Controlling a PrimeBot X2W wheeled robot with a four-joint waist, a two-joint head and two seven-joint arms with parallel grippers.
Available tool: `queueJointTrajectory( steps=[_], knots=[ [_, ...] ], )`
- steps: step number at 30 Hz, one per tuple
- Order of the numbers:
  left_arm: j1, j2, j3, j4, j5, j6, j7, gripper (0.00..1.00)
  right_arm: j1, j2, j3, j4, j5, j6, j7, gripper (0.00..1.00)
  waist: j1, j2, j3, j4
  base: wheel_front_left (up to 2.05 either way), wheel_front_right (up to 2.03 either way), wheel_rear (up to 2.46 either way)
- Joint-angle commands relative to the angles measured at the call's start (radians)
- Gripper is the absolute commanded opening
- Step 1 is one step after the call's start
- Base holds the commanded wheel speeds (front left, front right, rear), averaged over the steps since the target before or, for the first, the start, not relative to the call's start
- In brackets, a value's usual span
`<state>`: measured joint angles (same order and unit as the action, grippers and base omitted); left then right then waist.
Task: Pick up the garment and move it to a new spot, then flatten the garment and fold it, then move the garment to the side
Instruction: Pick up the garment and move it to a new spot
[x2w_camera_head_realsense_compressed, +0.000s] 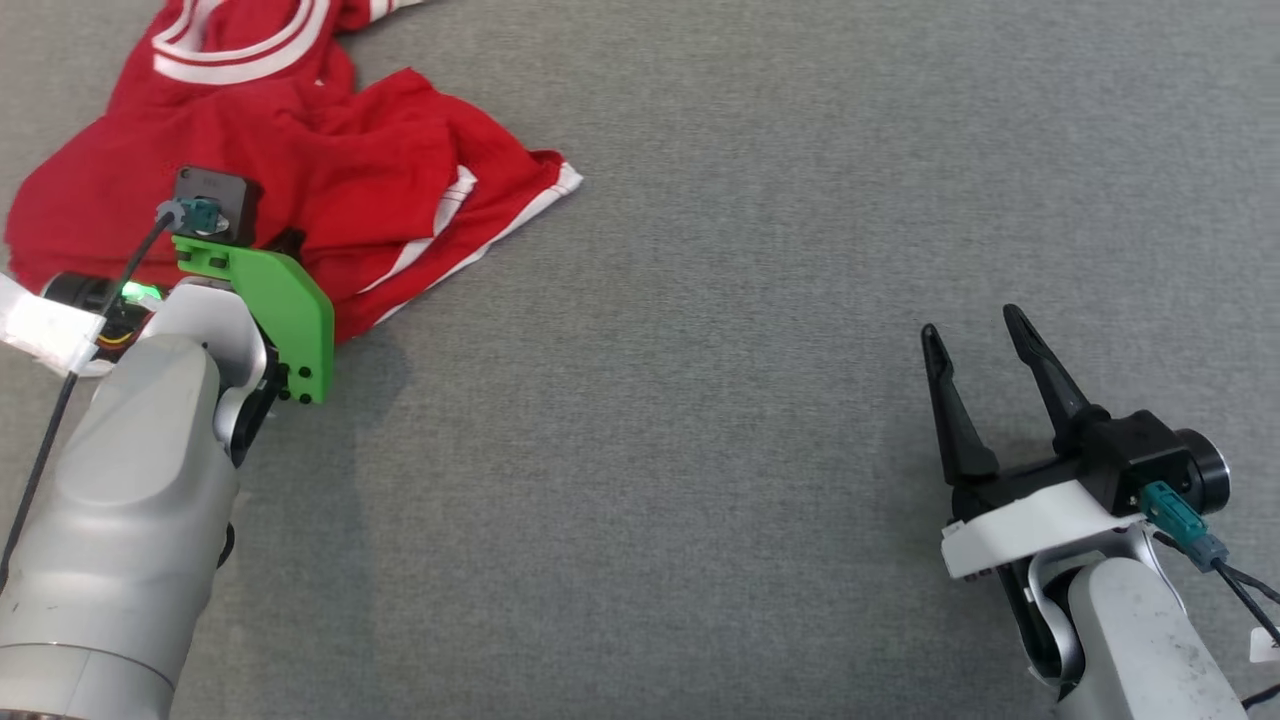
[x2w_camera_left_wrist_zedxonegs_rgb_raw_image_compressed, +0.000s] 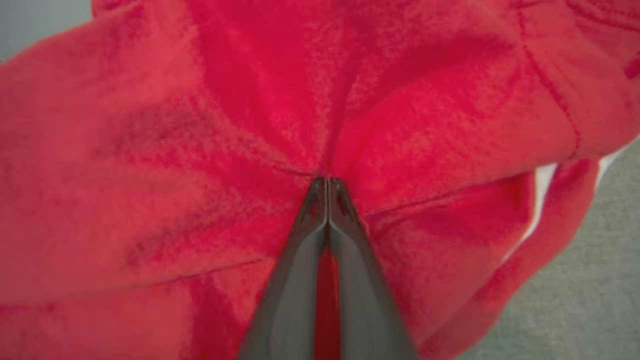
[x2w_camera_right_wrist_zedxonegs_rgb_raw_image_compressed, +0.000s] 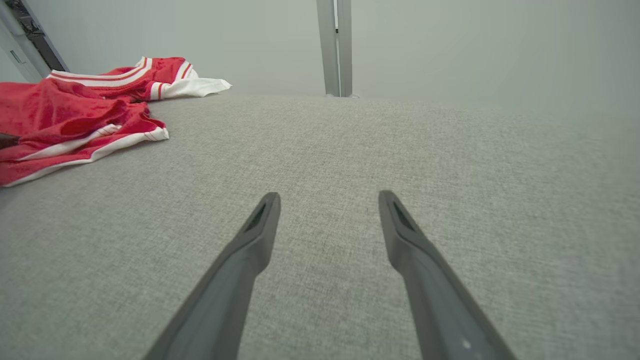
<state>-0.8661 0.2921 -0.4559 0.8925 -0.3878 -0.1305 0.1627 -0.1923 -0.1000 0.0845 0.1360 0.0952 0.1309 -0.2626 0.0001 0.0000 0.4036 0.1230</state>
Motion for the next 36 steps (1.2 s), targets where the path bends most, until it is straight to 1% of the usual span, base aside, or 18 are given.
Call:
queueJointTrajectory(
  steps=[1, 5, 8, 11, 15, 20, 24, 28, 30, 34, 36],
  knots=[
    [-0.002, 0.009, 0.006, 0.002, -0.015, 0.000, -0.015, 0.00, 0.014, 0.004, -0.007, 0.002, 0.006, 0.000, -0.003, 1.00, -0.0001, 0.0000, -0.007, -0.055, 0.00, 0.00, 0.00],
    [0.024, 0.017, 0.018, -0.014, -0.016, 0.030, -0.070, 0.00, 0.063, 0.011, -0.031, 0.013, 0.014, 0.000, -0.003, 1.00, -0.0001, 0.0000, -0.085, -0.037, 0.00, 0.00, 0.00],
    [0.040, 0.015, 0.025, -0.063, -0.021, 0.055, -0.103, 0.00, 0.105, 0.016, -0.033, 0.027, 0.021, 0.000, -0.003, 1.00, -0.0001, 0.0000, -0.156, -0.019, 0.00, 0.00, 0.00],
    [0.058, 0.019, 0.026, -0.133, -0.024, 0.065, -0.110, 0.00, 0.137, 0.022, -0.031, 0.034, 0.034, 0.000, -0.003, 1.00, -0.0001, 0.0000, -0.217, -0.006, 0.00, 0.00, 0.00],
    [0.083, 0.031, 0.020, -0.267, -0.026, 0.067, -0.084, 0.00, 0.166, 0.029, -0.023, 0.041, 0.048, 0.000, -0.003, 1.00, -0.0001, 0.0000, -0.294, 0.004, 0.00, 0.00, 0.00],
    [0.128, 0.045, 0.026, -0.510, -0.067, 0.069, -0.008, 0.00, 0.186, 0.036, -0.013, 0.045, 0.056, 0.000, -0.003, 1.00, -0.0001, 0.0000, -0.343, -0.005, 0.00, 0.00, 0.00],
    [0.162, 0.058, 0.029, -0.711, -0.103, 0.071, 0.062, 0.00, 0.190, 0.039, -0.011, 0.046, 0.061, 0.000, -0.003, 1.00, -0.0001, 0.0000, -0.360, -0.035, 0.00, 0.00, 0.00],
    [0.185, 0.064, 0.025, -0.900, -0.144, 0.075, 0.129, 0.00, 0.184, 0.042, -0.012, 0.045, 0.063, 0.000, -0.003, 1.00, -0.0001, 0.0000, -0.359, -0.081, 0.00, 0.00, 0.00],
    [0.189, 0.067, 0.027, -0.981, -0.159, 0.080, 0.157, 0.00, 0.176, 0.044, -0.006, 0.046, 0.067, 0.000, -0.003, 1.00, -0.0001, 0.0000, -0.354, -0.115, 0.00, 0.00, 0.00],
    [0.189, 0.045, 0.007, -1.108, -0.203, 0.076, 0.212, 0.00, 0.161, 0.047, -0.009, 0.043, 0.074, 0.000, -0.003, 1.00, -0.0001, 0.0000, -0.339, -0.184, 0.00, 0.00, 0.00],
    [0.187, 0.037, -0.011, -1.161, -0.222, 0.075, 0.246, 0.00, 0.147, 0.048, -0.004, 0.042, 0.079, 0.000, -0.003, 1.00, -0.0001, 0.0000, -0.322, -0.238, 0.00, 0.00, 0.00]
  ],
)
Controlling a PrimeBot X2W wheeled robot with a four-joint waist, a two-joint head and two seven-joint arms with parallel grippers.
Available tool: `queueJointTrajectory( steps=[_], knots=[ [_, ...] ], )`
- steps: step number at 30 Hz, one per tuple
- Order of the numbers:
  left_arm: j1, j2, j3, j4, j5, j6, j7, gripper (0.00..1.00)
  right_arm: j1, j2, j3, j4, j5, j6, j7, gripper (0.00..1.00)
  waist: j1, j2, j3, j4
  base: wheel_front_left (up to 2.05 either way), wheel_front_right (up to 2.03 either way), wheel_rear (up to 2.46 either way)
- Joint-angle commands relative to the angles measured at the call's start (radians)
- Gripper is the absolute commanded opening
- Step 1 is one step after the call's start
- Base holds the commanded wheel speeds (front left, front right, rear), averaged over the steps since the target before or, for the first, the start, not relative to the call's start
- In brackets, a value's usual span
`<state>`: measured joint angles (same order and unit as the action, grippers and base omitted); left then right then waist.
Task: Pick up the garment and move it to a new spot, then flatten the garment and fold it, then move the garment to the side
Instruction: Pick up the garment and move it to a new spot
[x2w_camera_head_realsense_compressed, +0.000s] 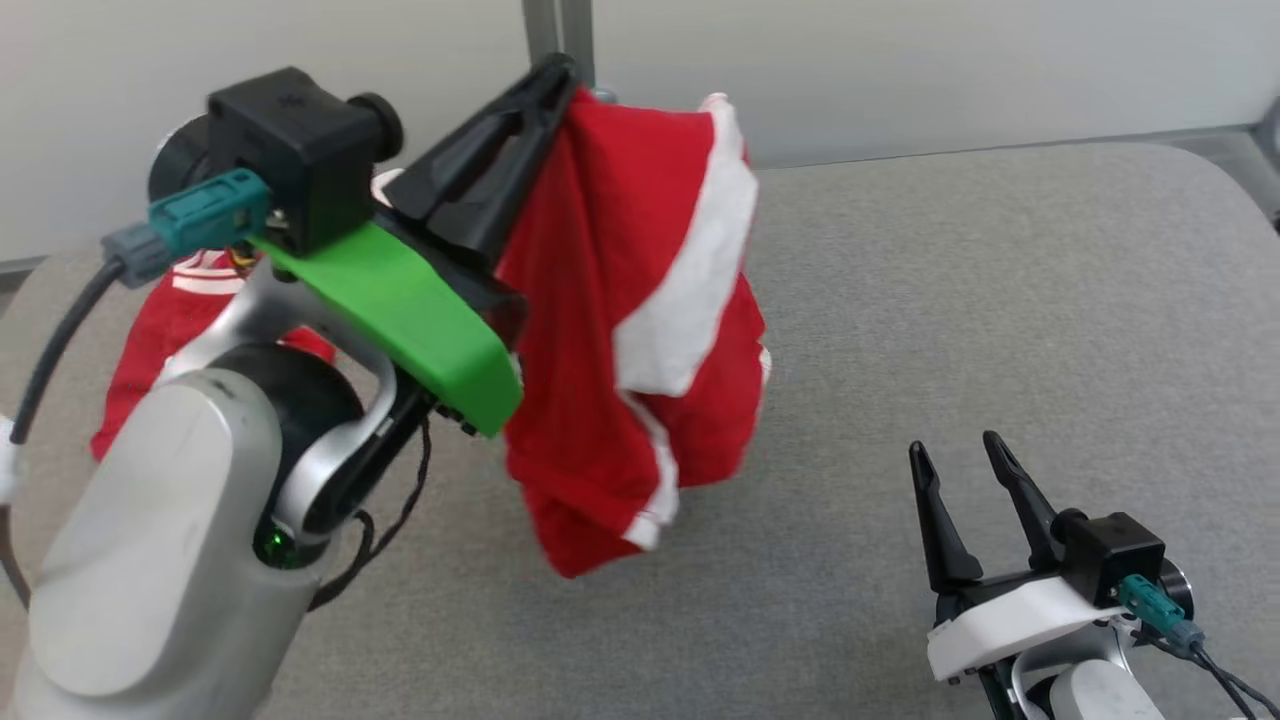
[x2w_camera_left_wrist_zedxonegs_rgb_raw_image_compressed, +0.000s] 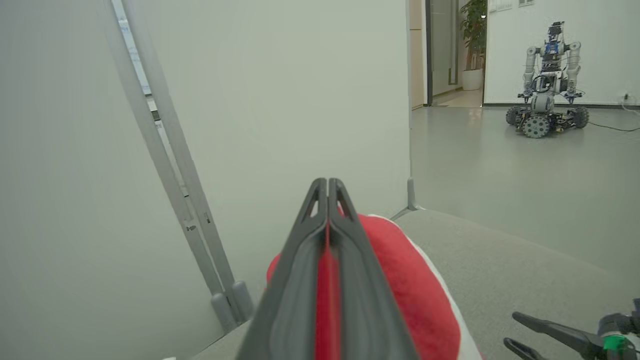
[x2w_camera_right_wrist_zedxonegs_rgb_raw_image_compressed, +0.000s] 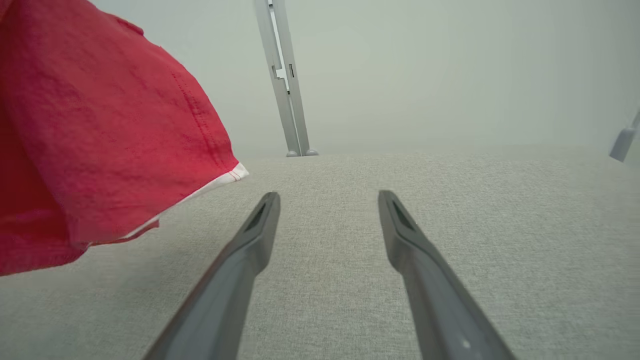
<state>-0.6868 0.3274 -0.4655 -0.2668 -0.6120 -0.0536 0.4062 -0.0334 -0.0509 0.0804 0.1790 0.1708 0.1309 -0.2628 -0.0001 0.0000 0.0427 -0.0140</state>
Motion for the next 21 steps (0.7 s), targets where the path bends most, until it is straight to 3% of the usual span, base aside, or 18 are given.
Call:
queueJointTrajectory(
  steps=[1, 6, 14, 18, 21],
  knots=[
    [0.010, -0.007, -0.013, -0.024, -0.011, -0.004, 0.017, 0.00, -0.020, -0.001, 0.007, -0.001, 0.016, 0.000, -0.003, 1.00, 0.0001, 0.0000, 0.046, -0.131, 0.00, 0.00, 0.00],
    [0.050, -0.058, -0.088, -0.109, -0.117, -0.025, 0.071, 0.00, -0.028, -0.001, 0.004, -0.003, 0.065, 0.000, -0.003, 1.00, 0.0001, 0.0000, 0.068, -0.268, 0.00, 0.00, 0.00],
    [0.100, -0.034, -0.096, -0.216, -0.252, -0.013, 0.162, 0.00, 0.007, 0.000, -0.018, 0.011, 0.095, 0.000, -0.003, 1.00, 0.0001, 0.0000, 0.105, -0.429, 0.00, 0.00, 0.00],
    [0.083, -0.009, -0.046, -0.135, -0.268, -0.008, 0.153, 0.00, 0.005, 0.000, -0.029, 0.013, 0.108, 0.000, -0.003, 1.00, 0.0001, 0.0000, 0.132, -0.462, 0.00, 0.00, 0.00],
    [0.072, 0.012, -0.028, 0.002, -0.239, -0.022, 0.126, 0.00, -0.012, 0.000, -0.020, 0.016, 0.120, 0.000, -0.003, 1.00, 0.0001, 0.0000, 0.155, -0.479, 0.00, 0.00, 0.00]
  ],
)
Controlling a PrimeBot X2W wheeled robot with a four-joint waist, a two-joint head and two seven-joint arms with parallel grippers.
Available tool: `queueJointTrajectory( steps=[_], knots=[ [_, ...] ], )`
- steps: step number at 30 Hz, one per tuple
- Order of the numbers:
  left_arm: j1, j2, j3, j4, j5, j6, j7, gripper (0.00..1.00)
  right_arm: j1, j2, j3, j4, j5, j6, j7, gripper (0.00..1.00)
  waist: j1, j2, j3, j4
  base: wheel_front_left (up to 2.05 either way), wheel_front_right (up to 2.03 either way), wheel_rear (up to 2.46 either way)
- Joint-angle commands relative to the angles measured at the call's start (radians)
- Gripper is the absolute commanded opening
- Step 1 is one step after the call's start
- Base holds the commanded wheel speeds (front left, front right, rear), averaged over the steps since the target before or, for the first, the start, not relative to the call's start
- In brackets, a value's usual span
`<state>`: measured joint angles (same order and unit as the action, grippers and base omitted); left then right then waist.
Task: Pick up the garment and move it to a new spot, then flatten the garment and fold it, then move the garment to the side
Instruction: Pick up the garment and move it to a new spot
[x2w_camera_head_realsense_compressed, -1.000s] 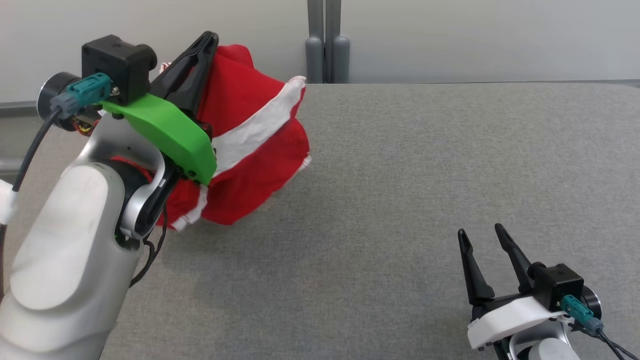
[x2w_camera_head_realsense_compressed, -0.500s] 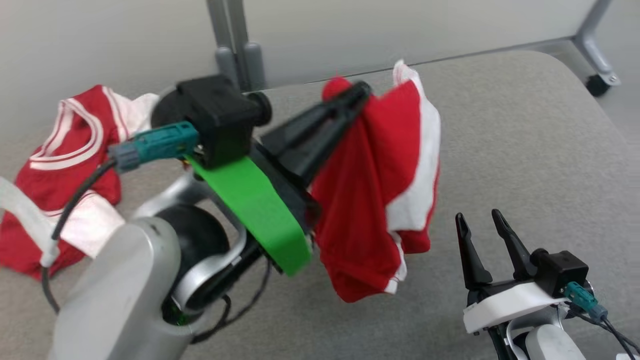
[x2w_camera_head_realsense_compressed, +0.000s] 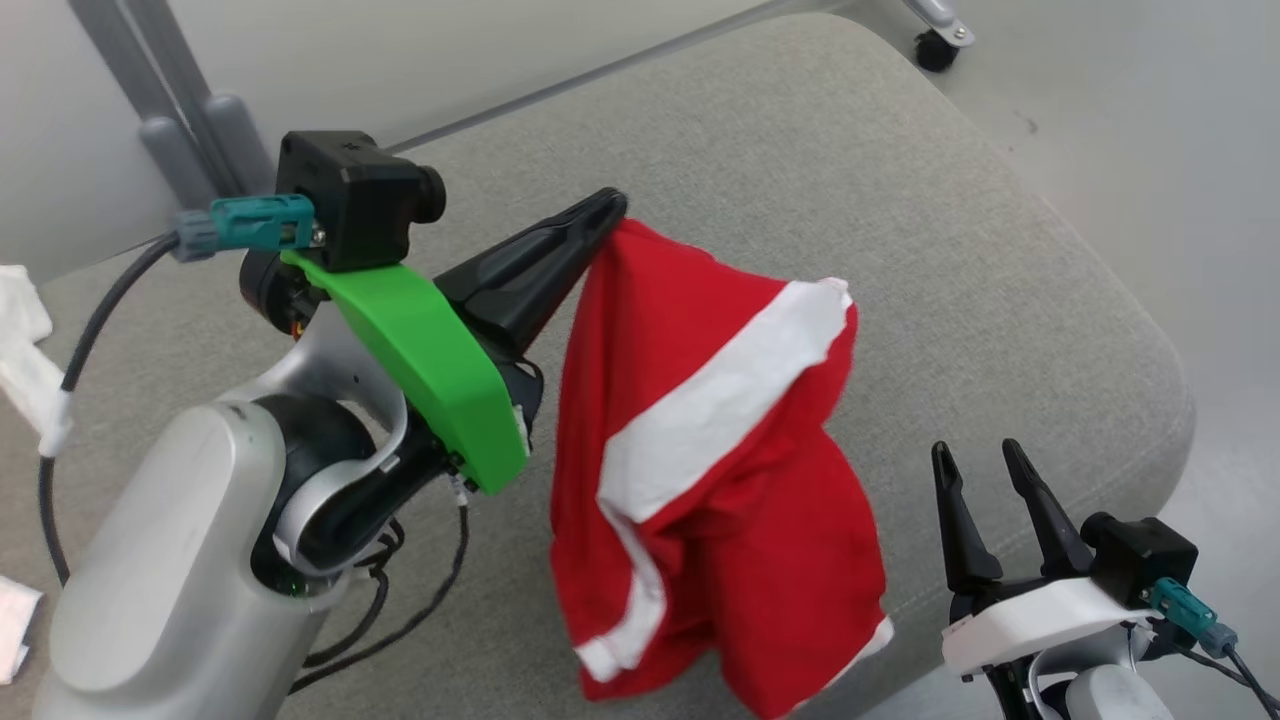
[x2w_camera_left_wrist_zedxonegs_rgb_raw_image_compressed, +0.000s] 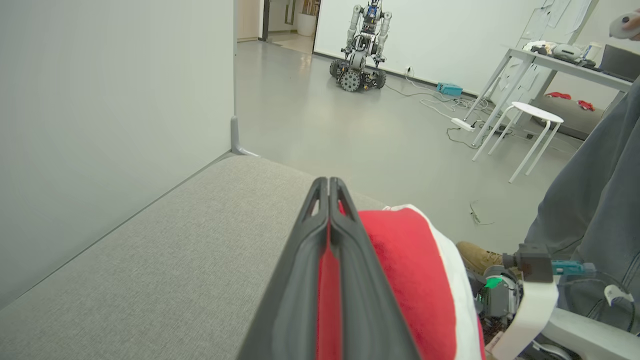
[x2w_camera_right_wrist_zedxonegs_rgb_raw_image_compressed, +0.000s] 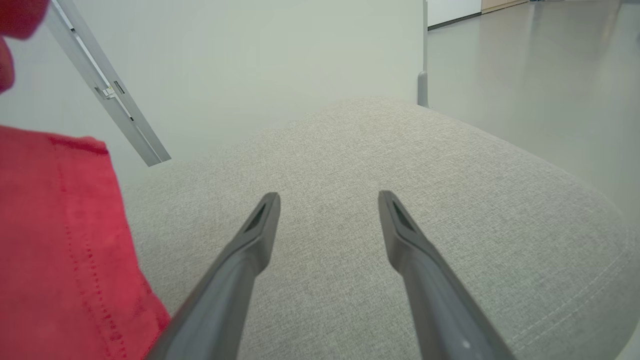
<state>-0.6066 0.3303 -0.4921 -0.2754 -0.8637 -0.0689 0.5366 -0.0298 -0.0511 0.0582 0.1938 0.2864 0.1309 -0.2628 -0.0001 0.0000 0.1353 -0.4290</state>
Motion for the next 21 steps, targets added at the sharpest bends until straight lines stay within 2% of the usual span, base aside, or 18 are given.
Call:
queueJointTrajectory(
  steps=[1, 7, 12, 13, 14, 16, 17, 21],
  knots=[
    [-0.016, 0.016, -0.001, 0.052, 0.026, -0.010, -0.015, 0.00, -0.020, 0.000, 0.004, 0.001, 0.008, 0.000, -0.003, 1.00, 0.0001, 0.0000, 0.068, -0.067, 0.00, 0.00, 0.00],
    [-0.080, 0.007, -0.001, 0.350, 0.114, -0.034, -0.144, 0.00, -0.045, 0.000, 0.013, -0.001, 0.022, 0.000, -0.003, 1.00, 0.0001, 0.0000, 0.099, -0.072, 0.00, 0.00, 0.00],
    [-0.148, -0.045, 0.053, 0.572, 0.167, -0.028, -0.373, 0.00, -0.062, 0.000, 0.020, 0.000, 0.025, 0.000, -0.003, 1.00, 0.0001, 0.0000, 0.108, -0.068, 0.00, 0.00, 0.00],
    [-0.165, -0.056, 0.068, 0.608, 0.170, -0.031, -0.433, 0.05, -0.062, 0.000, 0.021, 0.000, 0.025, 0.000, -0.003, 1.00, 0.0001, 0.0000, 0.108, -0.065, 0.00, 0.00, 0.00],
    [-0.175, -0.069, 0.083, 0.642, 0.166, -0.032, -0.477, 0.21, -0.062, 0.000, 0.019, 0.001, 0.024, 0.000, -0.003, 1.00, 0.0001, 0.0000, 0.107, -0.061, 0.00, 0.00, 0.00],
    [-0.199, -0.088, 0.114, 0.706, 0.164, -0.034, -0.575, 0.91, -0.062, 0.000, 0.020, 0.003, 0.019, 0.000, -0.003, 1.00, 0.0001, 0.0000, 0.103, -0.052, 0.00, 0.00, 0.00],
    [-0.205, -0.097, 0.122, 0.745, 0.162, -0.036, -0.606, 1.00, -0.061, 0.000, 0.022, 0.005, 0.016, 0.000, -0.003, 1.00, 0.0001, 0.0000, 0.098, -0.046, 0.00, 0.00, 0.00],
    [-0.208, -0.101, 0.085, 0.832, 0.172, -0.051, -0.637, 1.00, -0.045, 0.000, 0.020, 0.011, 0.001, 0.000, -0.003, 1.00, 0.0001, 0.0000, 0.079, -0.013, 0.00, 0.00, 0.00]
  ],
)
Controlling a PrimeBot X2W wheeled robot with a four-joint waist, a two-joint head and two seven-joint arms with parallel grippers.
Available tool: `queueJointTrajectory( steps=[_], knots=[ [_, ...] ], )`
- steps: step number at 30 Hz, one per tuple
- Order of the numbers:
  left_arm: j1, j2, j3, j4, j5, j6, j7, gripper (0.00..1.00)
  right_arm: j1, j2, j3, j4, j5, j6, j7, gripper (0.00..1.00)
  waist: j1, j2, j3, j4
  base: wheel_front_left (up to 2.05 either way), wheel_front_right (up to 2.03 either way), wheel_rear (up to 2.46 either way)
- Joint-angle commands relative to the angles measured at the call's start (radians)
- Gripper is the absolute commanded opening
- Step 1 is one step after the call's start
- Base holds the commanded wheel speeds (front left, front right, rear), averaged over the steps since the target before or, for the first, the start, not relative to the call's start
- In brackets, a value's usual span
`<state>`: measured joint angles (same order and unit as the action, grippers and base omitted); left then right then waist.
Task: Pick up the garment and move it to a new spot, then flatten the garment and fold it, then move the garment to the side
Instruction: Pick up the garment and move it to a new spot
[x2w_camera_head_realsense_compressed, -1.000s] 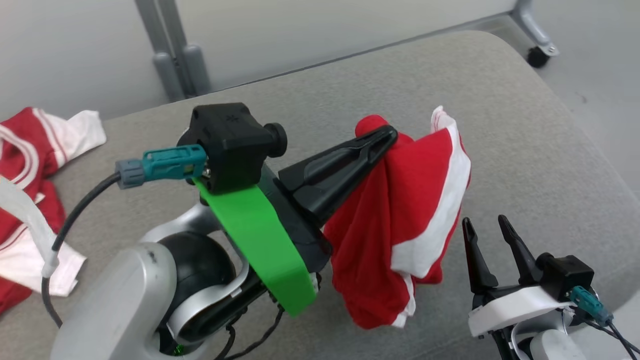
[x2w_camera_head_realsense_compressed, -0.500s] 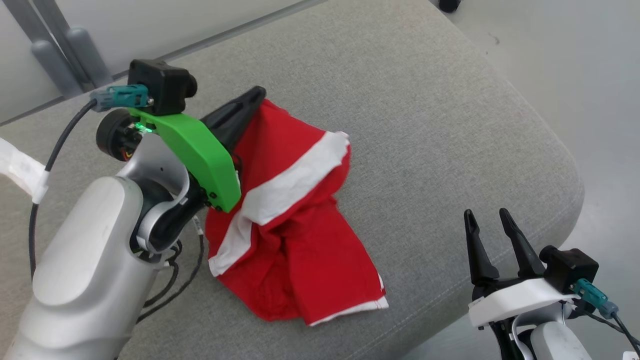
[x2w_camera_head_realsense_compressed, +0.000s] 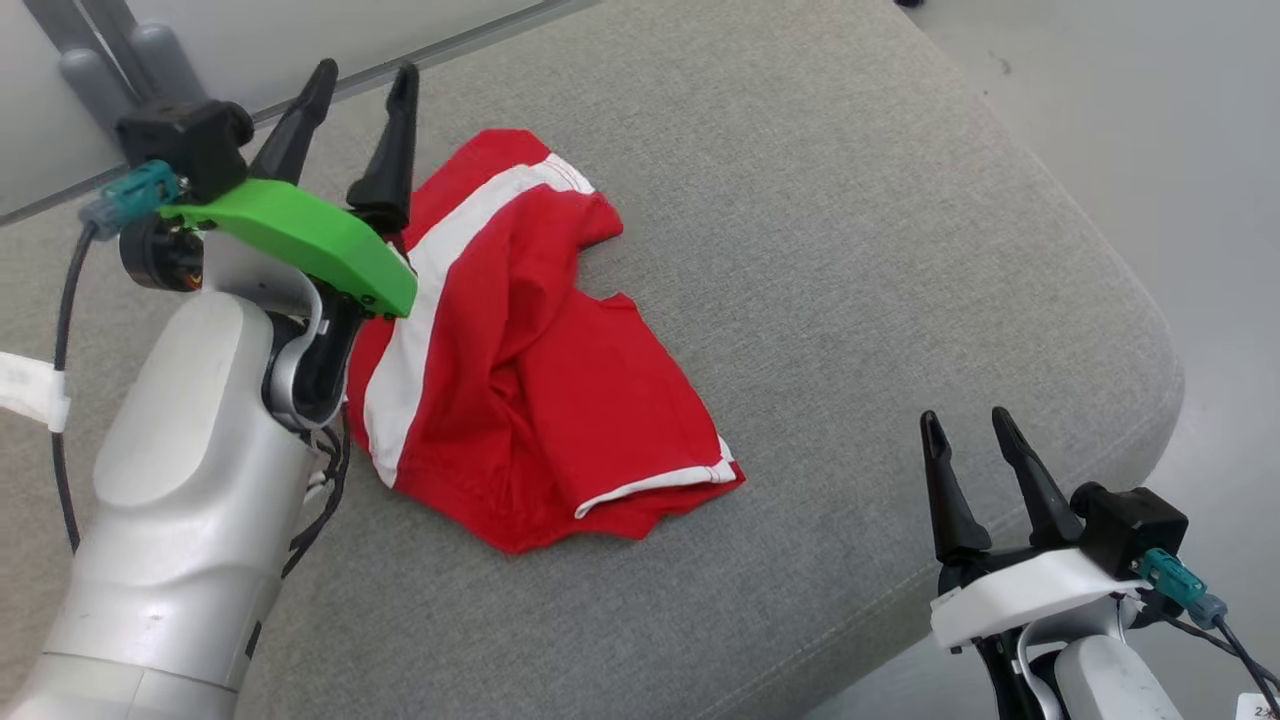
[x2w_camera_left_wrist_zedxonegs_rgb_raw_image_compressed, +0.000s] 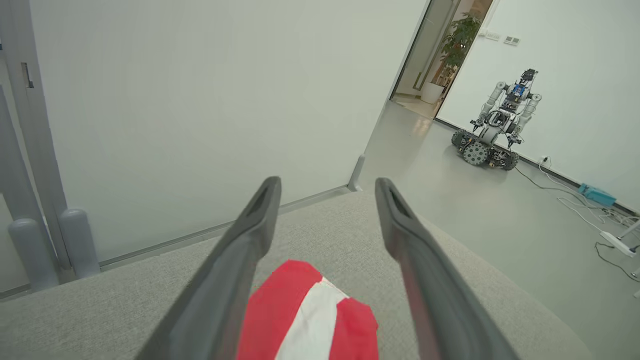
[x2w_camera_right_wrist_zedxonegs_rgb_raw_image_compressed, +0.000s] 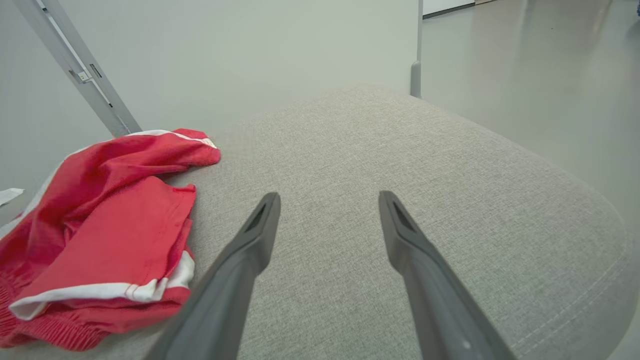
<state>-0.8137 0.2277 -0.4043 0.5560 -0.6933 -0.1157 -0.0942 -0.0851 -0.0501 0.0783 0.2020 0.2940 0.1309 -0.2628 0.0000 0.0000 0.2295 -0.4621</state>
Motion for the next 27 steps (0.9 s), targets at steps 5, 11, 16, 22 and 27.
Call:
queueJointTrajectory(
  steps=[5, 11, 16, 22, 27],
  knots=[
    [0.077, 0.015, -0.028, 0.005, 0.026, -0.009, -0.104, 1.00, 0.027, -0.001, -0.013, 0.005, -0.031, 0.000, -0.003, 1.00, 0.0000, 0.0000, -0.050, 0.070, 0.00, 0.00, 0.00],
    [0.255, -0.013, 0.010, -0.081, 0.046, 0.048, -0.165, 1.00, 0.057, -0.001, -0.030, -0.005, -0.083, 0.000, -0.003, 1.00, 0.0000, 0.0000, -0.088, 0.159, 0.00, 0.00, 0.00],
    [0.440, -0.049, 0.076, -0.238, 0.184, 0.109, -0.171, 1.00, 0.080, -0.002, -0.048, -0.029, -0.135, 0.000, -0.003, 1.00, 0.0000, 0.0000, -0.122, 0.245, 0.00, 0.00, 0.00],
    [0.661, -0.114, 0.154, -0.319, 0.333, 0.109, -0.170, 1.00, 0.110, -0.027, -0.064, -0.062, -0.165, 0.000, -0.003, 1.00, 0.0000, 0.0000, -0.172, 0.340, 0.00, 0.00, 0.00],
    [0.795, -0.158, 0.228, -0.343, 0.373, 0.086, -0.170, 1.00, 0.127, -0.050, -0.090, -0.081, -0.172, 0.000, -0.003, 1.00, 0.0000, 0.0000, -0.202, 0.407, 0.00, 0.00, 0.00]
  ],
)
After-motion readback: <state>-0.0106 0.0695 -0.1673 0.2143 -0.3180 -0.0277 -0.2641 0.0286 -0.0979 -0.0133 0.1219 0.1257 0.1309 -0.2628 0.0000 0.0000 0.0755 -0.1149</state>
